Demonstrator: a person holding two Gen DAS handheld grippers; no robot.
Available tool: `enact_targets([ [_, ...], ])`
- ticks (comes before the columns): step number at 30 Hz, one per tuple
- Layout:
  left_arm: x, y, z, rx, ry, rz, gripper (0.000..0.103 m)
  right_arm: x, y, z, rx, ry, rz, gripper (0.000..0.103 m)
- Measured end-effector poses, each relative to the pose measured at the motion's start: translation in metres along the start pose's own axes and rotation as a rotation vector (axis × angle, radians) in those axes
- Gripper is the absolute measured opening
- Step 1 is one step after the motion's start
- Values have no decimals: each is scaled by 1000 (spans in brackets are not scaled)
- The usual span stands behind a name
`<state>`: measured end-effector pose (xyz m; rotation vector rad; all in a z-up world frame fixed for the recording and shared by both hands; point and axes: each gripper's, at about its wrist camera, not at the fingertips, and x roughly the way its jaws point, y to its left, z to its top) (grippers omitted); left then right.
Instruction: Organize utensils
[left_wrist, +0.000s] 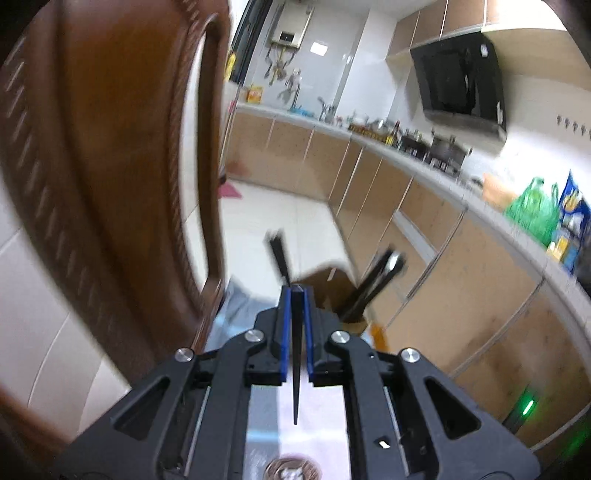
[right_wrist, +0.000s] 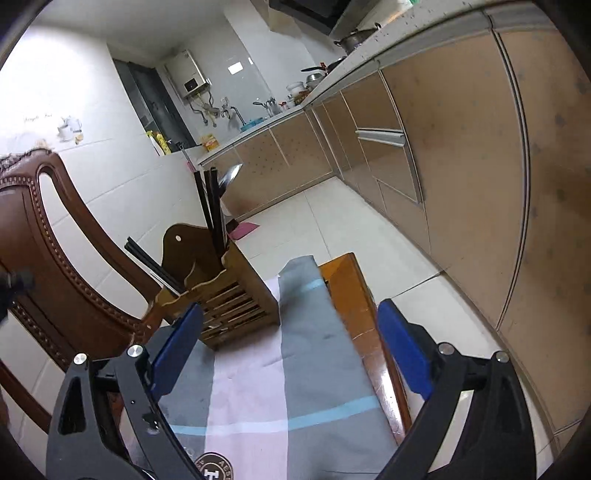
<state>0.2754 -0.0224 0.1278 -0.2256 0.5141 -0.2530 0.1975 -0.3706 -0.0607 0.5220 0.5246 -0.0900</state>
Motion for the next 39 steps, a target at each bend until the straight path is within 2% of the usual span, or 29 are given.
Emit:
enact_targets([
  [3,13,-15,38,1,-42,15,6,5,-7,0,-4,26,23,93],
  [8,51,-29,71,-22,-63,25,7,-1,-13,1,6,21,23,93],
  [11,88,-24,75,-60,-17,31,7,-1,-19,4,14,16,21,93],
  [14,114,-15,68,-62,-37,89,7,0,-24,5,33,20,24,93],
  [15,126,-10,64,-67,-27,106,8,1,-24,5,33,21,22,93],
  [16,137,-3,60,-96,18,93,8,2,-24,5,32,23,20,93],
  [18,157,11,48,-161,103,65,7,4,-23,5,34,31,25,93],
  [19,166,16,39,-154,117,97,7,5,-22,4,34,34,31,93],
  [24,190,17,9,-73,202,117,7,9,-16,1,30,48,41,93],
  [28,179,12,-12,6,216,109,14,9,-13,-1,28,52,47,93],
  [30,172,10,-23,28,270,109,31,9,-13,-1,23,55,46,93],
  [31,168,5,-38,80,324,118,54,9,-14,0,22,54,44,93],
  [32,164,-3,-54,140,370,120,64,9,-16,1,23,54,39,93],
  [34,159,-22,-100,287,482,111,64,8,-20,3,32,59,35,93],
  [35,162,-34,-128,360,553,96,60,9,-22,5,38,60,29,93],
  [36,168,-46,-155,420,616,82,50,10,-25,6,48,61,22,93],
  [39,197,-69,-203,506,696,110,35,13,-31,8,84,70,17,93],
])
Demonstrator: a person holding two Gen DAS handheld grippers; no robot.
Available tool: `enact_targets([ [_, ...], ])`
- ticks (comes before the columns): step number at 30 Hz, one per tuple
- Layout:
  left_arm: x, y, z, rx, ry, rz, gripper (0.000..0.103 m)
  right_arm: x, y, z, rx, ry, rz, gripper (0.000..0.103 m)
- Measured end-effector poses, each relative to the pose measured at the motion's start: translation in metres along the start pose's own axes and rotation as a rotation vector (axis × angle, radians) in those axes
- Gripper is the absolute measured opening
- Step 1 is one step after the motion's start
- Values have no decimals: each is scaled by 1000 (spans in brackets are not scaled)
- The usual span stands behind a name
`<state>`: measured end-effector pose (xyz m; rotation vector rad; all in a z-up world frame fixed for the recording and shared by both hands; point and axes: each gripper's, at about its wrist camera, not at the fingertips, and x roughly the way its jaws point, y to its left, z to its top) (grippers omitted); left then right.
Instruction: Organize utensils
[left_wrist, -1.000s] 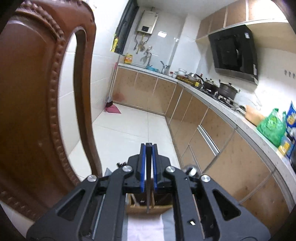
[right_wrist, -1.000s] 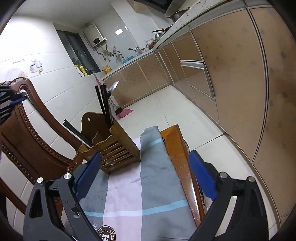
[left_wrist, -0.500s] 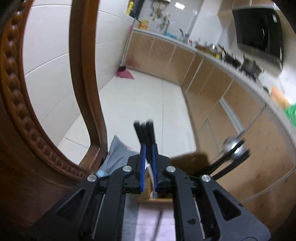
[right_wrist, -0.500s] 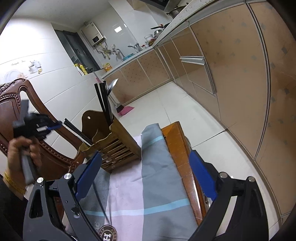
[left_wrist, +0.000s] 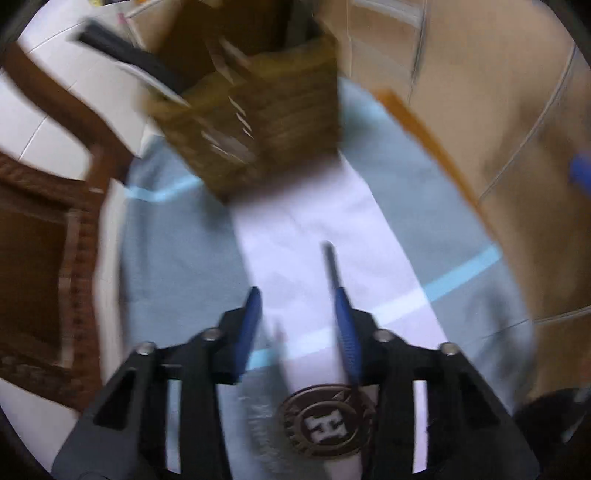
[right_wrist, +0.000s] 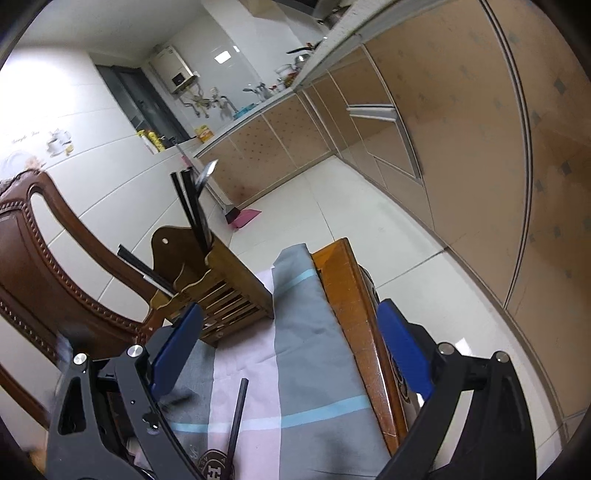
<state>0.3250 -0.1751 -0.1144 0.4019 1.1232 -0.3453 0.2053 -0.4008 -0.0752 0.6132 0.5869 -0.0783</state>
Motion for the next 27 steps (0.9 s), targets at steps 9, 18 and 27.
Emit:
enact_targets([
  [9,49,0,38,-119,87,-28,6,-3,-1,1,-8,11,19,93],
  [18,-60,34,59,-170,-133,-68,6,-1,-2,3,1,15,29,93],
  [27,-243,93,65,-256,-528,-4,6,1,-3,0,9,29,30,93],
])
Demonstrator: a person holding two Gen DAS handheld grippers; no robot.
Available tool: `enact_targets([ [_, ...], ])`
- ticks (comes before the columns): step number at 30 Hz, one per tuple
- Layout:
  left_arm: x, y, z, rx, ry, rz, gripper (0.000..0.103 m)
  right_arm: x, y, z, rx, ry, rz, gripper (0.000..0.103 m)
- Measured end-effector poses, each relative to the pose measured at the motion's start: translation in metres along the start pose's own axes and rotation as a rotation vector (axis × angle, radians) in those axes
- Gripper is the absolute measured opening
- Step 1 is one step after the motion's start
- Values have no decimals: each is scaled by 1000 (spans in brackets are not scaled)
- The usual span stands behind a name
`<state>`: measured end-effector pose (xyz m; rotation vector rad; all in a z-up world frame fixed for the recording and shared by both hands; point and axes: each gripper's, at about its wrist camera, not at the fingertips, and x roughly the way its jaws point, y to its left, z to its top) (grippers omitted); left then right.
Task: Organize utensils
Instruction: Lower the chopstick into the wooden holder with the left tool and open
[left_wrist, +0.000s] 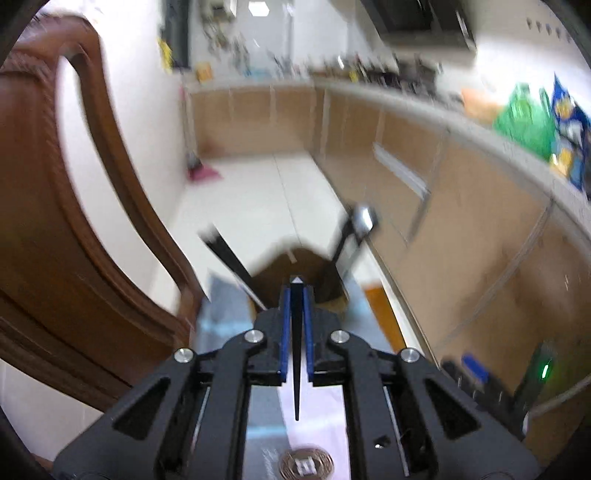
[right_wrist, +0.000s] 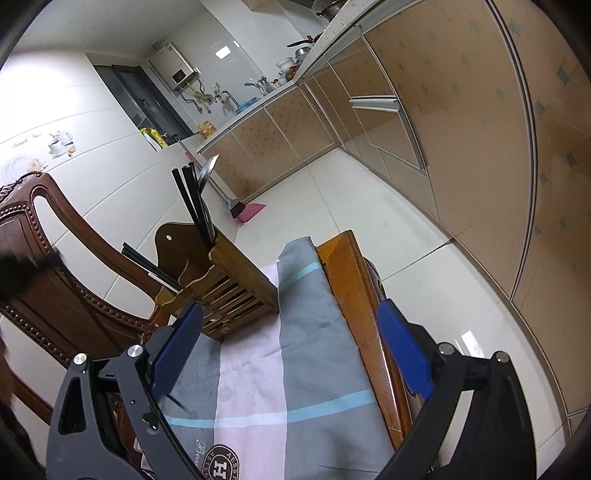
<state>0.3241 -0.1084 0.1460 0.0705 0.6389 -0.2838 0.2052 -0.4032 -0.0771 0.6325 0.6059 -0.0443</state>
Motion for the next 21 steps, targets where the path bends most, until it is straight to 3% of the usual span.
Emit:
enact_targets([
  [5,-19,18,42,-114,-144,51,6,3,4,-2,-8,6,3,93],
  [11,14,32,73,-194,-182,41,6,5,4,-2,-11,7,5,93],
  [15,54,42,69,-256,-152,33,6,5,3,-2,-11,9,3,93],
  [21,138,52,22,-301,6,27,7,5,7,-2,-30,16,-1,93],
])
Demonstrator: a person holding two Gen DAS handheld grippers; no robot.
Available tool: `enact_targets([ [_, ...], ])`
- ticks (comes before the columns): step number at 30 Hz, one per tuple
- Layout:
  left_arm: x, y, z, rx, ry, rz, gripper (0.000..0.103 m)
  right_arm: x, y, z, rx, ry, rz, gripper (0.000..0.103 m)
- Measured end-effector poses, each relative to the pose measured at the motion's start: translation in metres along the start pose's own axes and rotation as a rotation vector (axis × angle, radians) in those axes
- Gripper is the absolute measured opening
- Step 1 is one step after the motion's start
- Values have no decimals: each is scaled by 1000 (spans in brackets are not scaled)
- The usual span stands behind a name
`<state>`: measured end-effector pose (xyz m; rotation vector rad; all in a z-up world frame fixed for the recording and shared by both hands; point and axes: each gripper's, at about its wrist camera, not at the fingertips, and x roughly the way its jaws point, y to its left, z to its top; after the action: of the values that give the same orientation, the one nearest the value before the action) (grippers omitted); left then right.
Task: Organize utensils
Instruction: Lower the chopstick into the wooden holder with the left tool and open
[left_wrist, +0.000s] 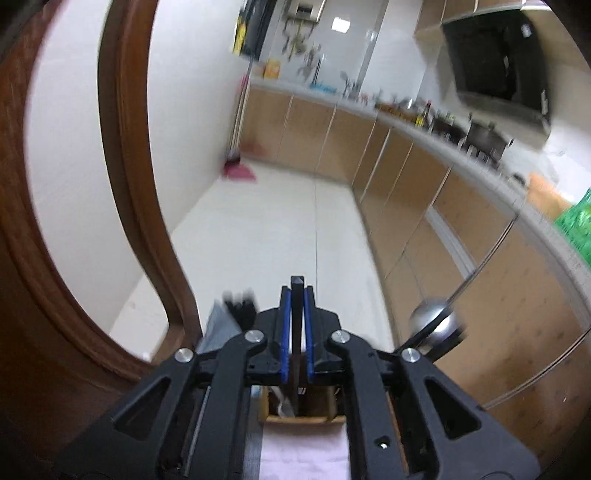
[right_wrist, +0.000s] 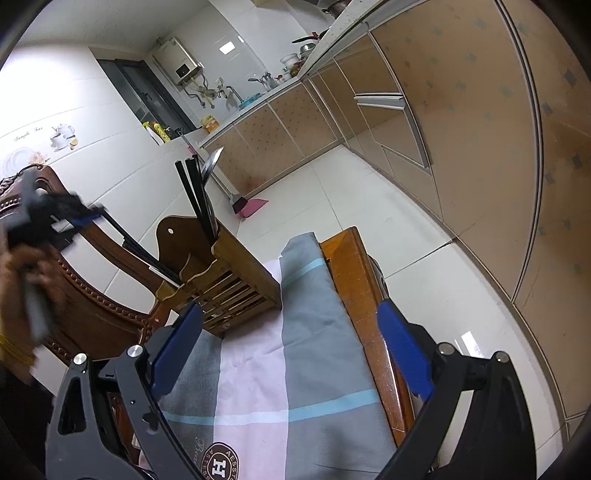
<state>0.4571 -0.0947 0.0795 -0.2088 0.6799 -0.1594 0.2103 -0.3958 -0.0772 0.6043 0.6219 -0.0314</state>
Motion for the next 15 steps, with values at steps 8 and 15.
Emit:
enact_targets([
  [8,-17,12,-117,163,0,87,90,4,23,-7,-137,16,-95,93],
  [15,-103,21,-220,263,-1,108,99,4,52,-29,-293,25,-144,93],
])
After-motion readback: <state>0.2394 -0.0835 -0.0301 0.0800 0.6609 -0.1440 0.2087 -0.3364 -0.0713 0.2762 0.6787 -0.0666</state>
